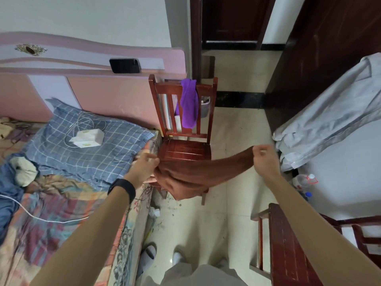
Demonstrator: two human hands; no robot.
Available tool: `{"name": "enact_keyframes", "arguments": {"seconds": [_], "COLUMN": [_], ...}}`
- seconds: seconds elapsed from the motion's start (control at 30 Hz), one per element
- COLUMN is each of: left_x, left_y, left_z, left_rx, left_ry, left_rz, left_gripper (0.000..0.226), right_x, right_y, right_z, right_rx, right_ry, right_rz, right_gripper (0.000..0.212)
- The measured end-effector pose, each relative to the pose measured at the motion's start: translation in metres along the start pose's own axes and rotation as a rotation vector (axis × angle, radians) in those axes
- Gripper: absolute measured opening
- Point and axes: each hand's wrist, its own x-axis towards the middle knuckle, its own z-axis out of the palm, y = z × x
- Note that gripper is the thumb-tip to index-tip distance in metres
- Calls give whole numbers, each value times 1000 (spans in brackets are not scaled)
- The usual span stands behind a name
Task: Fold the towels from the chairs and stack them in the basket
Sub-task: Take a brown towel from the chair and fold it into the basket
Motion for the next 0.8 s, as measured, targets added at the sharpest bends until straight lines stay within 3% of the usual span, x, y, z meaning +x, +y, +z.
{"name": "enact_keyframes", "arguments": {"seconds": [0.1,0.17,0.3,0.37,0.5,0.6,0.7,0.8], "left_x": [3,6,13,12,10,13,19,18], "left_y": [2,7,10,11,11,9,9,6], "left_z": [-11,-13,-20,-24,-33,-38,-43,-40], "left_rx": [-214,-229,39,2,-75,22,-47,36], "left_ry": [16,0,109,74,-48,55,168,11], "left_rz": [-48,-62,26,-6,-42,28,52,-54], "left_gripper": [12,15,22,24,23,22,15,17], "right_x": [15,15,11,12,11,15,19,21], "right_y": [0,-4,-6,-3,-2,-1,-1,1], "right_z": [-14,-20,-24,-24,-31,-37,-35,-26], "right_rx": [438,489,349,257,159,113,2,-168], "right_ry": [-92,-168,-311,-312,-284,-245,-144,-87], "right_rz": [207,219,89,30,-66,-119,-192,-230], "right_gripper": [8,8,23,30,28,25,21,14]}}
